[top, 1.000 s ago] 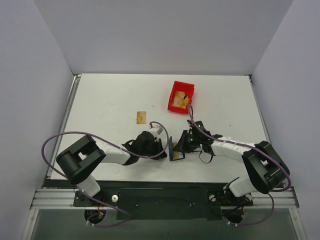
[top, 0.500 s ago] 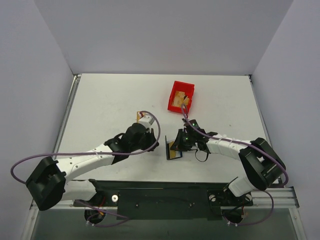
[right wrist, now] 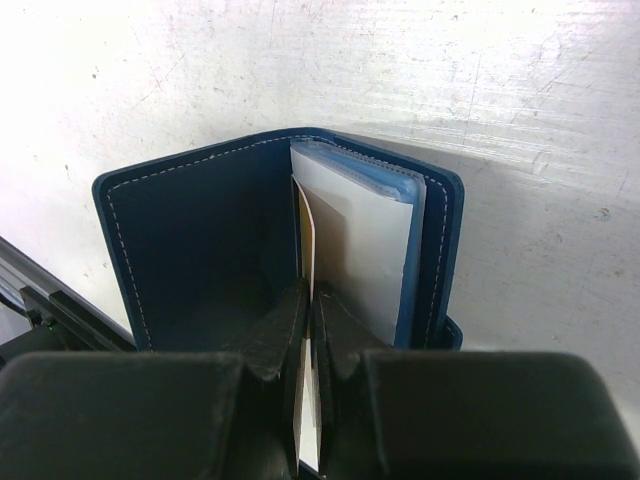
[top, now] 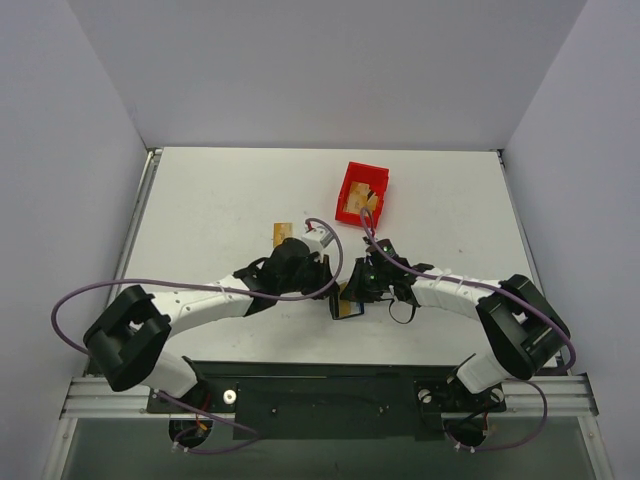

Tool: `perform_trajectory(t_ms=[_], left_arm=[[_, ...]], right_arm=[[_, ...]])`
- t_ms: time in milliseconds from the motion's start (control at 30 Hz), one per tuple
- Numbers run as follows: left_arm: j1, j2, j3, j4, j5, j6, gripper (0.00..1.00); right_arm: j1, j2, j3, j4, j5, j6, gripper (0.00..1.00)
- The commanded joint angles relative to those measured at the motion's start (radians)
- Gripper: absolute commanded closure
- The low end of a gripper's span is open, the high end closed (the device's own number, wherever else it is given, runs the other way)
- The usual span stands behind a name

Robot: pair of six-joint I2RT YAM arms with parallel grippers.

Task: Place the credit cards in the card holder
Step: Open the card holder at the center of the board.

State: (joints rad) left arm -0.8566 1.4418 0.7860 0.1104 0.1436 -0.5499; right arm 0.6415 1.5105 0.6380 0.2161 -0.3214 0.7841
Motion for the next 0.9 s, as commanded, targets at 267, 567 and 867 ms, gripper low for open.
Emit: perform_trajectory(t_ms=[267,567,867], left_arm=[[-0.012,0.081,0.004,-0.001,0.018,0.045,0.96],[-0.019,0.155,-0.033,-0.083,-0.041,0.068,1.00],[-0.047,0.206,-0.030,-0.035,-0.159,0.054,1.00]], right_arm=[[0.004,0.011,0.005,-0.092,0.068,-0.025,1.00],[0.004,0.013,0.003,-0.092,0.067,-0.028,1.00],[0.003,-0.004,0.005,-0.099,0.067,-0.029,1.00]])
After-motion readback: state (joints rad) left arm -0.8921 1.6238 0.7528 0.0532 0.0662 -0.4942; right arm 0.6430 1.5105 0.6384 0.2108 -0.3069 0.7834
